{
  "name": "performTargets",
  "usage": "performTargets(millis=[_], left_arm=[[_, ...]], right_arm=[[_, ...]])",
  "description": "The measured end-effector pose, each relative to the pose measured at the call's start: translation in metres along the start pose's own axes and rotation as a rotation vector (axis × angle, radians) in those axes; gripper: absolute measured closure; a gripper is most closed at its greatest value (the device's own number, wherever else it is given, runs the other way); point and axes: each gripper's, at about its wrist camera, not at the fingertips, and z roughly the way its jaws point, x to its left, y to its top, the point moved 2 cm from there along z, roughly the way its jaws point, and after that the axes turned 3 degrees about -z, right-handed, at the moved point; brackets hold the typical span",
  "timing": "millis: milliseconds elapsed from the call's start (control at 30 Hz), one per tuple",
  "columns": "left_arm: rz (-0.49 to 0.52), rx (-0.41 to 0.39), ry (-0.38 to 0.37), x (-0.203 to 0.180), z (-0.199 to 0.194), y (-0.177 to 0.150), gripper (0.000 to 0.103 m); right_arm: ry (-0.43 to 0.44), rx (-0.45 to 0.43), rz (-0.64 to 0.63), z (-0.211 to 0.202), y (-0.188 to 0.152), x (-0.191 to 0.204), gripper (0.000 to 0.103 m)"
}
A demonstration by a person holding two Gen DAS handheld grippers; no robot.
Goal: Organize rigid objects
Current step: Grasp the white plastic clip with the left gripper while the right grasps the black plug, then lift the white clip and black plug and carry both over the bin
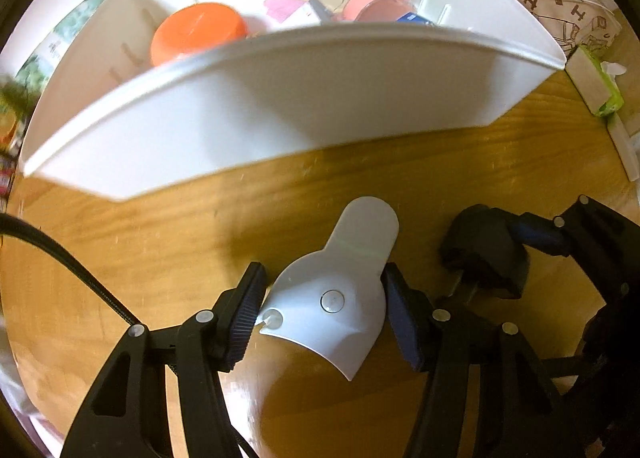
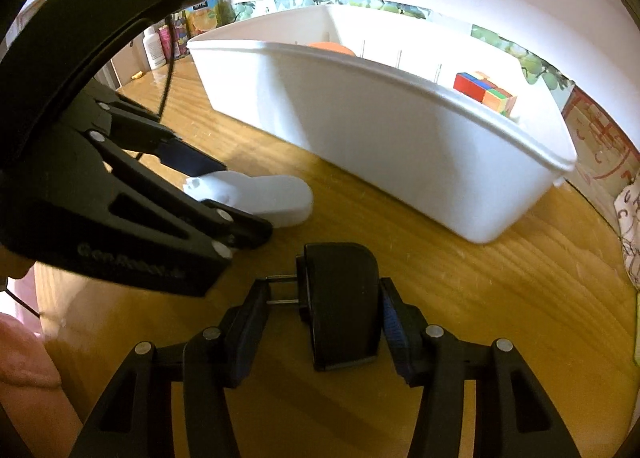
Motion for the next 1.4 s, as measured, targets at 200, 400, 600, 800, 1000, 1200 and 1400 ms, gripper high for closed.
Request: performTargets(millis=[200, 400, 600, 800, 1000, 1200, 1400], left_arm=[[-0.055, 0.017, 0.004, 0.005, -0.009, -0.032, 0.041], [-0.091, 0.026, -0.011, 0.009, -0.017, -0.066, 0.041], [-0.142, 0.037, -0.026, 0.017, -0.024, -0.097, 0.042], [-0.164, 0.025, -0.009, 0.025, -0.041, -0.108, 0.042], [-0.161, 0.007, 0.011, 0.035, -0.058, -0.091, 0.042], [-0.151, -0.028, 0.035, 0.033, -0.074, -0.069, 0.042], [-0.133, -0.084, 0.048, 0.043, -0.095, -0.043, 0.042]], right_arm=[[-0.018, 0.025, 0.014, -0.012, -0.017, 0.005, 0.049], [-0.043, 0.044, 0.053, -0.028, -0.038, 0.010, 0.049], [-0.041, 0.033, 0.099, -0.045, -0.054, 0.011, 0.049], [-0.035, 0.025, 0.132, -0.056, -0.056, 0.012, 0.049], [-0.029, -0.002, 0.146, -0.066, -0.048, 0.010, 0.049], [-0.034, -0.027, 0.143, -0.071, -0.027, 0.004, 0.049], [-0.053, -0.077, 0.141, -0.078, 0.005, -0.003, 0.049]])
